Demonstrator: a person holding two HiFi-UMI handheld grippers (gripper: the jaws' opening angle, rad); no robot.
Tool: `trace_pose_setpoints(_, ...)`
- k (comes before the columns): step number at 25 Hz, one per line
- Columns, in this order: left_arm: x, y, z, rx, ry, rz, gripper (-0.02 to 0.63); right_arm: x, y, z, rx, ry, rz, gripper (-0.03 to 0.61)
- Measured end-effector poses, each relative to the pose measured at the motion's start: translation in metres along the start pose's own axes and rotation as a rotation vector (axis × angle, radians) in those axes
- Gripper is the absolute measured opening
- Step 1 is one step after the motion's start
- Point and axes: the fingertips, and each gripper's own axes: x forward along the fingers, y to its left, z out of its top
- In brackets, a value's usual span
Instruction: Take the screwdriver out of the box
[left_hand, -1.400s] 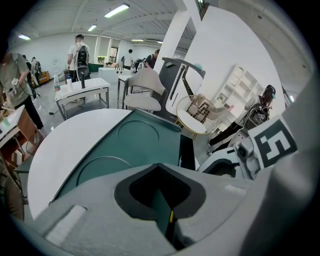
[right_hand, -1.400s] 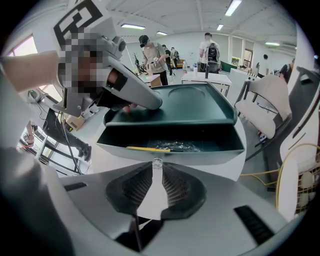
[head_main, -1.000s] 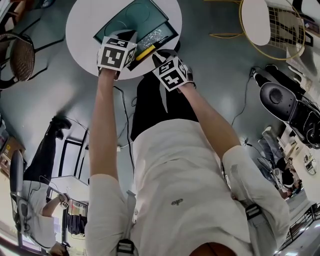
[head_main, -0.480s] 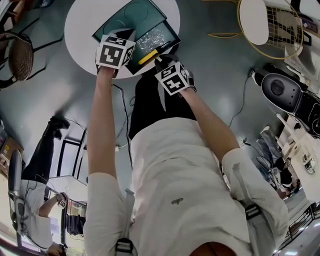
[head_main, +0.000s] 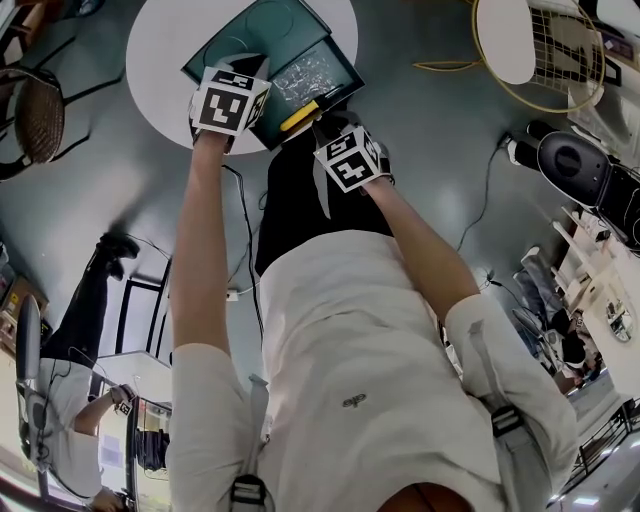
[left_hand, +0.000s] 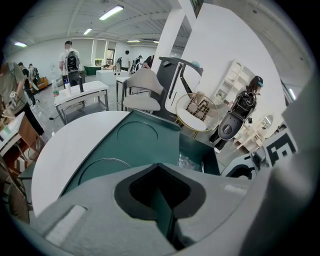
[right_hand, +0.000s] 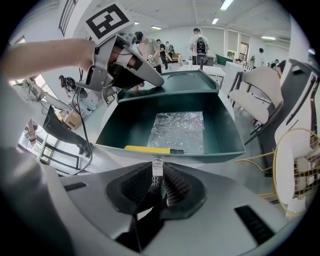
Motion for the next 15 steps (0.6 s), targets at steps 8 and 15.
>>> trace_pose_setpoints(8,-0.008,0.002,-0.003,0.066,-0.003,0.051,0.009,-0.008,0.007,0.001,0.031,0.026,0.0,0.083)
trace_pose_setpoints(15,-0.015,-0.003,-0.005,0.011,0.024,0.037,0.009,-0.047,0.002,0.004,0.039,-0.018,-0.01,0.053)
